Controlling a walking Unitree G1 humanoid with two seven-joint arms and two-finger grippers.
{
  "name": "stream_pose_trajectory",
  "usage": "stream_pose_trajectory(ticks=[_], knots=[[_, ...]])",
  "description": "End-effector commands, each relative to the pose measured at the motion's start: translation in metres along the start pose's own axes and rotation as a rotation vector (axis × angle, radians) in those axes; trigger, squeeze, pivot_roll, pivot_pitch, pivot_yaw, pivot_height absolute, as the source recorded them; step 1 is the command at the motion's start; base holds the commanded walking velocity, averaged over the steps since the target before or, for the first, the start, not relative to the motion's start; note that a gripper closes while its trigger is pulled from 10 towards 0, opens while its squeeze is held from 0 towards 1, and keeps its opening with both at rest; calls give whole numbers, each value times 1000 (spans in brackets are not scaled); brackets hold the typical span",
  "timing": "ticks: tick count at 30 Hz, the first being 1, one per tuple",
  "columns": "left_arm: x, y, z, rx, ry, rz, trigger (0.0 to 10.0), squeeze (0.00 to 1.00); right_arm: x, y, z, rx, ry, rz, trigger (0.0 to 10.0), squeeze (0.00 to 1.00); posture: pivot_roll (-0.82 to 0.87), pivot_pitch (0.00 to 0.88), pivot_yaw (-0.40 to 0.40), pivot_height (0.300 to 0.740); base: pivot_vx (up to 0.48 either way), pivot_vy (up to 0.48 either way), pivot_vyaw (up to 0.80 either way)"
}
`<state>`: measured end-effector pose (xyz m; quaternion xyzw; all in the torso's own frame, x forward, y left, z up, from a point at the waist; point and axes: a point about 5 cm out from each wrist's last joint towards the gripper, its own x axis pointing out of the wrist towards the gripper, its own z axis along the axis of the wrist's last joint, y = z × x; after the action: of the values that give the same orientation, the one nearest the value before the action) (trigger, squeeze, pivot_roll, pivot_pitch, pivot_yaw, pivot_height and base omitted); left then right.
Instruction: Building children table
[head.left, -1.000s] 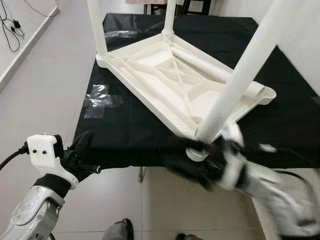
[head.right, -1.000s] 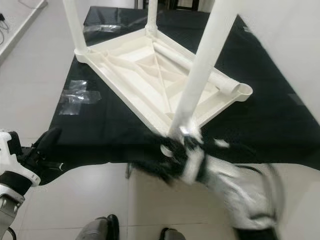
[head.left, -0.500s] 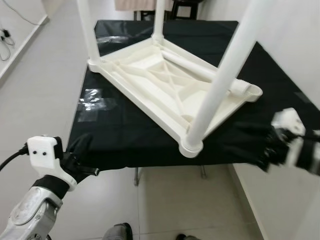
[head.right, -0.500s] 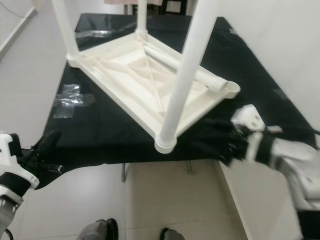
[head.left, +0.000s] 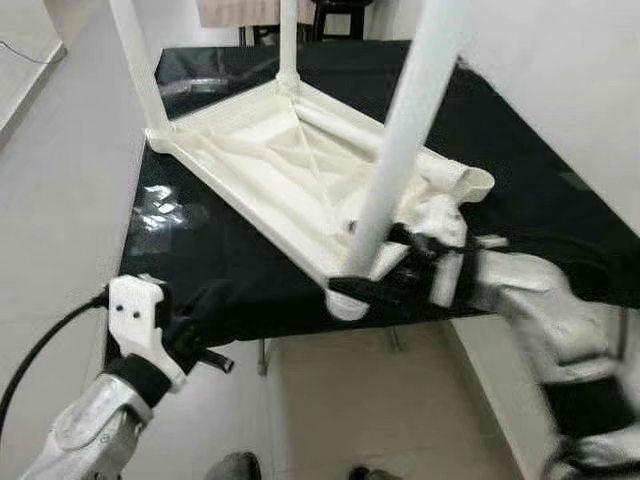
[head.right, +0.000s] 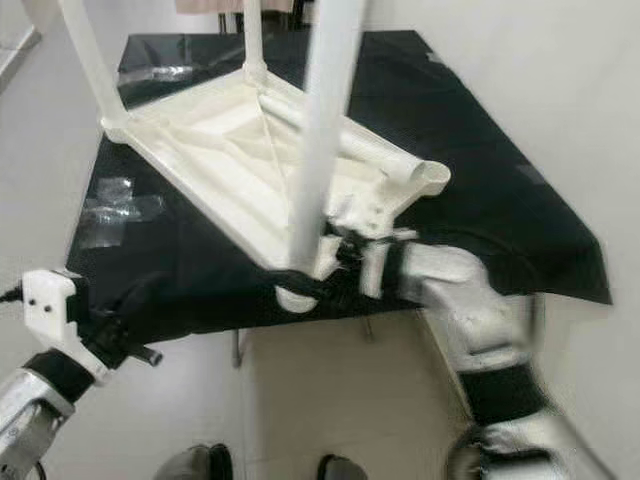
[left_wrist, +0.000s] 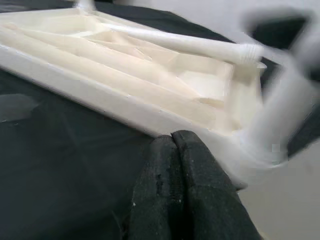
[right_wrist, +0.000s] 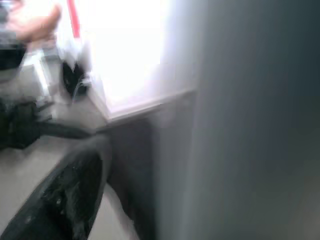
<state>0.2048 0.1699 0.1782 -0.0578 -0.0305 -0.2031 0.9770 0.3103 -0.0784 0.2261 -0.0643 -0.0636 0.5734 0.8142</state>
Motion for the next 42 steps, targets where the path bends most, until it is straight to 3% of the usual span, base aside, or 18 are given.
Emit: stream_pose_trajectory(ticks=[1,3,4,7,9,10,15,17,20,23,26,27,29,31,33,35,37,42], knots=[[-2,-2,-2,9,14,-4,10000,0,25,-2,1,-17,-17,-19,10000,0,100,135,-63,740,0,0,0],[-2,-3,-2,20,14,-11,10000,0,65,-7,9,-42,-47,-83,10000,0,115,138,-76,740,0,0,0],[-2,-3,-2,20,14,-11,10000,0,65,-7,9,-42,-47,-83,10000,0,115,138,-76,740,0,0,0],[-2,-5,-3,27,14,-13,10000,0,97,-5,21,-75,-65,-128,10000,0,122,139,-79,740,0,0,0],[-2,-5,-3,27,14,-13,10000,0,97,-5,21,-75,-65,-128,10000,0,122,139,-79,740,0,0,0],[-2,-6,-3,33,16,-15,10000,0,119,1,33,-76,-94,-164,10000,0,128,140,-83,740,0,0,0],[-2,-8,-4,38,17,-16,10000,0,128,6,37,-93,-97,-164,10000,0,139,144,-87,740,0,0,0],[-3,-8,-4,38,17,-16,10000,0,123,6,32,-111,-76,-101,10000,0,140,147,-89,740,0,0,0],[-3,-11,-4,32,15,-24,10000,0,91,0,10,-204,23,162,10000,0,121,157,-90,740,0,0,0],[-3,-12,-4,29,16,-31,10000,0,75,-5,5,-222,74,244,10000,0,118,159,-91,740,0,0,0],[-4,-14,-4,24,23,-52,10000,0,42,-22,-5,-253,212,352,10000,0,116,163,-94,740,0,0,0],[-4,-14,-4,24,23,-52,10000,0,42,-22,-5,-253,212,352,10000,0,116,163,-94,740,0,0,0],[-7,-19,-6,18,40,-84,10000,0,17,-46,-9,-317,396,332,10000,0,119,167,-97,740,0,0,0],[-9,-24,-8,12,56,-111,10000,0,6,-61,-14,-389,549,285,10000,0,122,169,-98,740,0,0,0],[-10,-27,-9,11,67,-126,10000,0,3,-66,-19,-422,631,257,10000,0,127,172,-100,740,0,0,0],[-10,-27,-9,11,67,-126,10000,0,3,-66,-19,-422,631,257,10000,0,127,172,-100,740,0,0,0],[-12,-31,-11,16,78,-138,10000,0,2,-77,-27,-510,779,157,10000,0,133,180,-107,740,0,0,0],[-14,-33,-11,20,76,-136,10000,0,5,-82,-30,-563,864,99,10000,0,138,189,-111,740,0,0,0]])
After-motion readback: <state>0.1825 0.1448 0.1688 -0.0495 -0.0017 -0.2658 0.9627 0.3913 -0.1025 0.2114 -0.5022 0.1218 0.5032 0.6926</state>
